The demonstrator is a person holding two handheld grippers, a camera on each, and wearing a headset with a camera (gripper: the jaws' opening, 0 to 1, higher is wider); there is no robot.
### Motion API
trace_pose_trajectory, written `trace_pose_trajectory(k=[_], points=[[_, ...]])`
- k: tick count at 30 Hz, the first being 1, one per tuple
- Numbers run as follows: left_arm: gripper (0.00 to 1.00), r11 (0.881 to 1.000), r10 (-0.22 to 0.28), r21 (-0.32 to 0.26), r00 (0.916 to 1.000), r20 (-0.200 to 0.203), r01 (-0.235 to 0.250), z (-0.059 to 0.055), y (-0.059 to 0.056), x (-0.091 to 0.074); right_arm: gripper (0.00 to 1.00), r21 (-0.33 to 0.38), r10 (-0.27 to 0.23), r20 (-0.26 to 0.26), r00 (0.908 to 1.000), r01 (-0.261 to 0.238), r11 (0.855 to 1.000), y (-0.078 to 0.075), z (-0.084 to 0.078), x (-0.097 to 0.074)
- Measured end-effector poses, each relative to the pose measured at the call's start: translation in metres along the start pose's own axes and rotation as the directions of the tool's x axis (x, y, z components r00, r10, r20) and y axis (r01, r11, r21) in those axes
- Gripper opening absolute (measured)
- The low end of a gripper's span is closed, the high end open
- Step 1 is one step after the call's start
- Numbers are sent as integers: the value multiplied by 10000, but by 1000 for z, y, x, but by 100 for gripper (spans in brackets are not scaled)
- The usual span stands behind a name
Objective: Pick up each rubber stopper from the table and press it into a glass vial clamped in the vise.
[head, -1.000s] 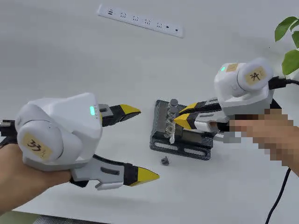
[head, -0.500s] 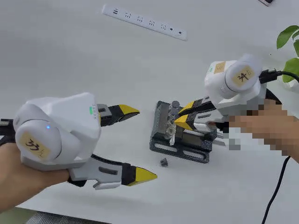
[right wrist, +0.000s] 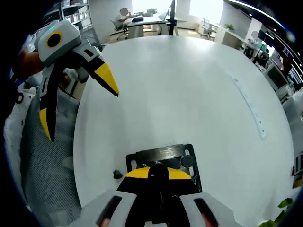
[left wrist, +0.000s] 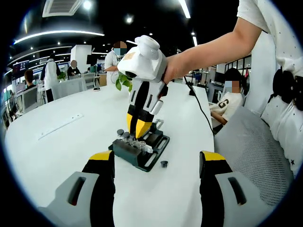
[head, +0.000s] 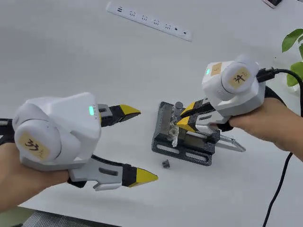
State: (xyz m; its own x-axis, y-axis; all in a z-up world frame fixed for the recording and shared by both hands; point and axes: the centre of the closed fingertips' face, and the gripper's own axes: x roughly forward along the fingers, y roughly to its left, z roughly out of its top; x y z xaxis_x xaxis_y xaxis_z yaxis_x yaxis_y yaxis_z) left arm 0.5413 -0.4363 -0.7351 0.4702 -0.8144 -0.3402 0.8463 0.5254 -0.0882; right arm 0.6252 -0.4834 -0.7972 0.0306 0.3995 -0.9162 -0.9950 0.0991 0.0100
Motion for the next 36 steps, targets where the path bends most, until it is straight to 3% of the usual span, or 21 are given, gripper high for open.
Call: trace_pose_trajectory(k=[15, 36], points=[[71, 10000, 27, -47, 10000, 45, -26, -1, 1, -2, 6, -322, -7, -264, 9997, -1, 9995, 0, 1, 3], [70, 9999, 17, -114, 10000, 44, -17, -3, 1, -1, 5, -1567, -693, -735, 9949, 571, 9860, 4, 1, 6]])
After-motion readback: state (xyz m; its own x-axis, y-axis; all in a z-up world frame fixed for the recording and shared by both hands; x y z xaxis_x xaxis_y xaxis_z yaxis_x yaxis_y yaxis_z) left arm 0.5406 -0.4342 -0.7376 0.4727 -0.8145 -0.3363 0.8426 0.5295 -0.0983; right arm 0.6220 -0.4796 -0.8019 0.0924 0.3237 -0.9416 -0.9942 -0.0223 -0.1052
